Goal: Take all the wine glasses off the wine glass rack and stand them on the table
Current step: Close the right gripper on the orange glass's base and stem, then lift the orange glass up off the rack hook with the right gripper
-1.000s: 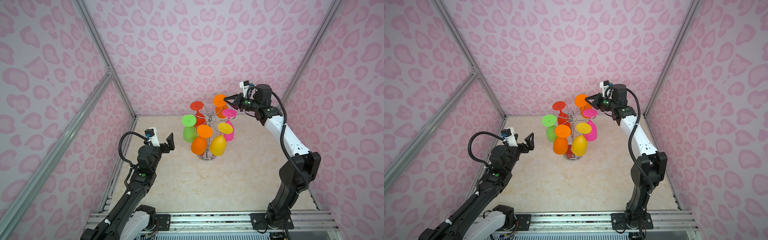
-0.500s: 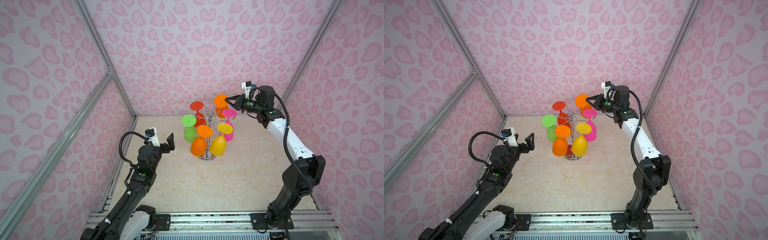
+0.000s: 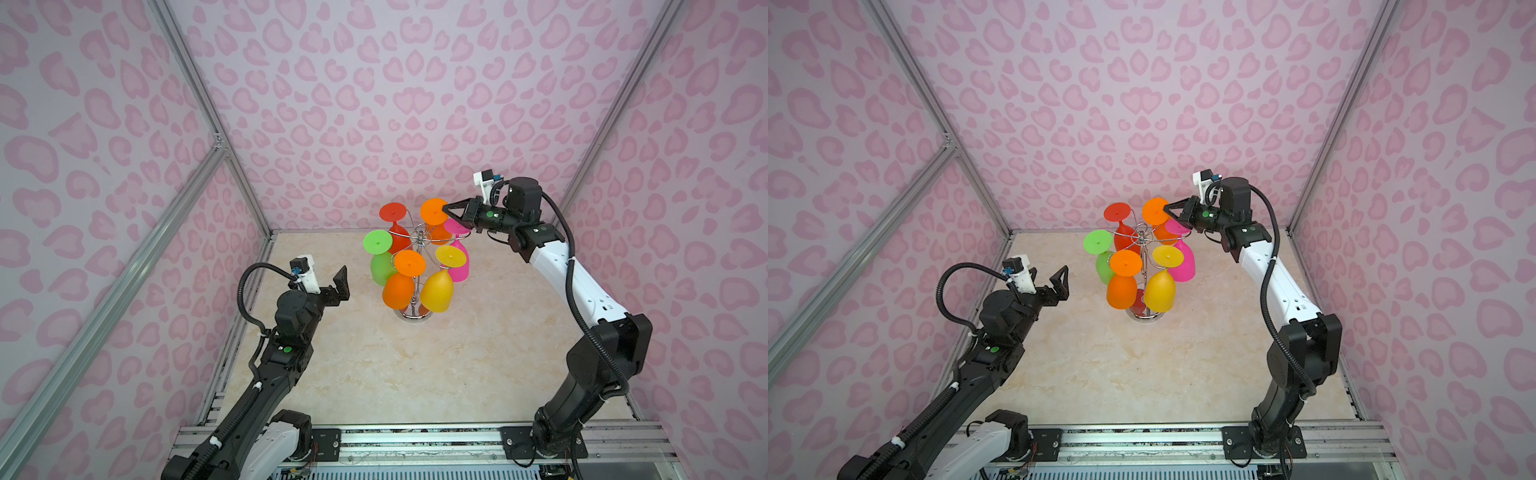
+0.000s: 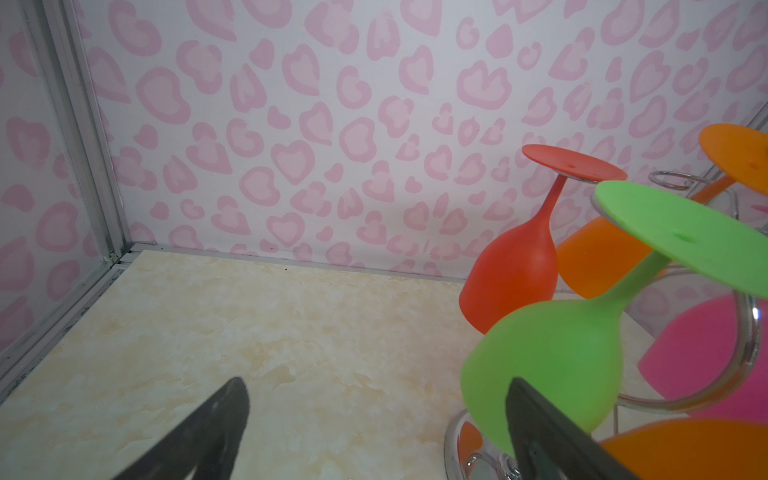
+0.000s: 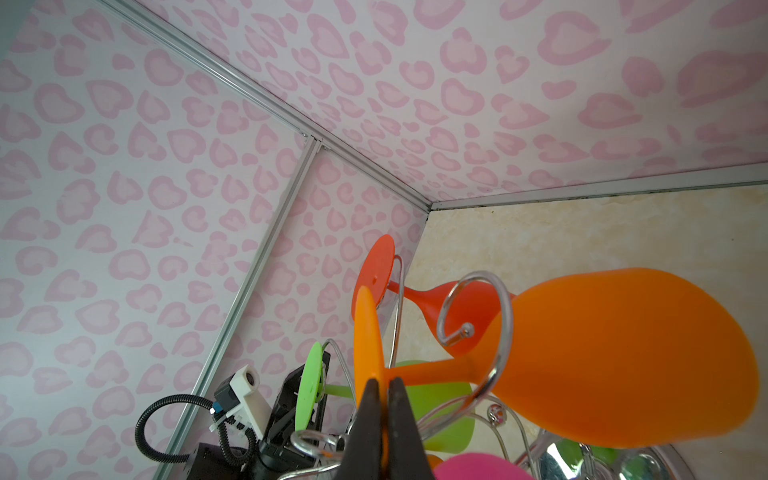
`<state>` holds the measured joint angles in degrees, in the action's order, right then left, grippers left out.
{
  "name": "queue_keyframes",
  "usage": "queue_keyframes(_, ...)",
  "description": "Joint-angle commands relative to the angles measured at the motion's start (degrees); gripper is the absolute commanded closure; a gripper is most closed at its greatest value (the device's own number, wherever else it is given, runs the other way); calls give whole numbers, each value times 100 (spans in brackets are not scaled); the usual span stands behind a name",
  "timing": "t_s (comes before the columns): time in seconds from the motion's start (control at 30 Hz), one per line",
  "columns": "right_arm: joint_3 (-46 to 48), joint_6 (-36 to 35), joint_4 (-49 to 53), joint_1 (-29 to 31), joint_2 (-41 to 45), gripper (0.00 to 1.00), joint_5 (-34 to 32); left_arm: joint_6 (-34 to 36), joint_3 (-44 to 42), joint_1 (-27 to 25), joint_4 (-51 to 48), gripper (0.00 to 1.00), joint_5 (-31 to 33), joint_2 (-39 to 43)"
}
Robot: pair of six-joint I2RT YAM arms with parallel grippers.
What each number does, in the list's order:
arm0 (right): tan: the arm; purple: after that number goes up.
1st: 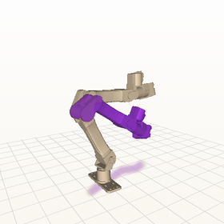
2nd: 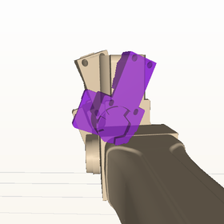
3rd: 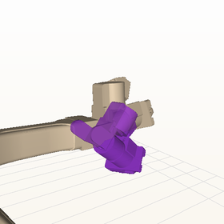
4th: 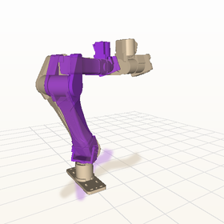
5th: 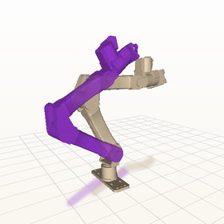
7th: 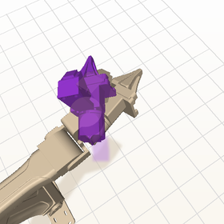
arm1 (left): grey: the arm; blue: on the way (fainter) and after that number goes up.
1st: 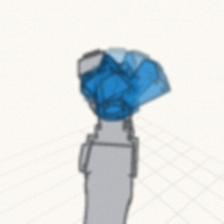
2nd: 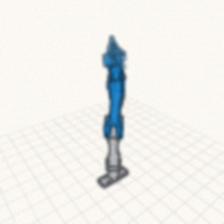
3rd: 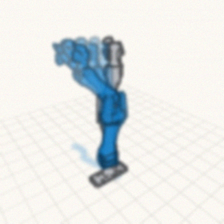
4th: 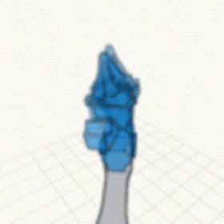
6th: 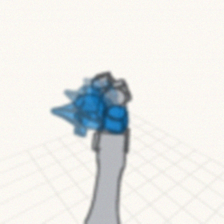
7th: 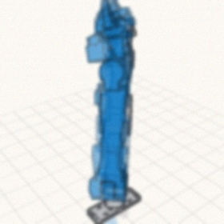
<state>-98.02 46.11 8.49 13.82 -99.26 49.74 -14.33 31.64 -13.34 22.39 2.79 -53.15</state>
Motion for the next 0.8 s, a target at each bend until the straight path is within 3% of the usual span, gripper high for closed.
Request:
queue_keyframes(0.0,-60,-24,-106,52,-52,100,14,-18,26,3,45,2,-51,-28)
queue_keyframes(0.47,-1115,141,30,257,-848,100,19,27,16,-6,19,2,-33,-22)
queue_keyframes(0.77,-1047,80,71,261,-759,100,-16,24,-13,3,37,2,-55,-47)
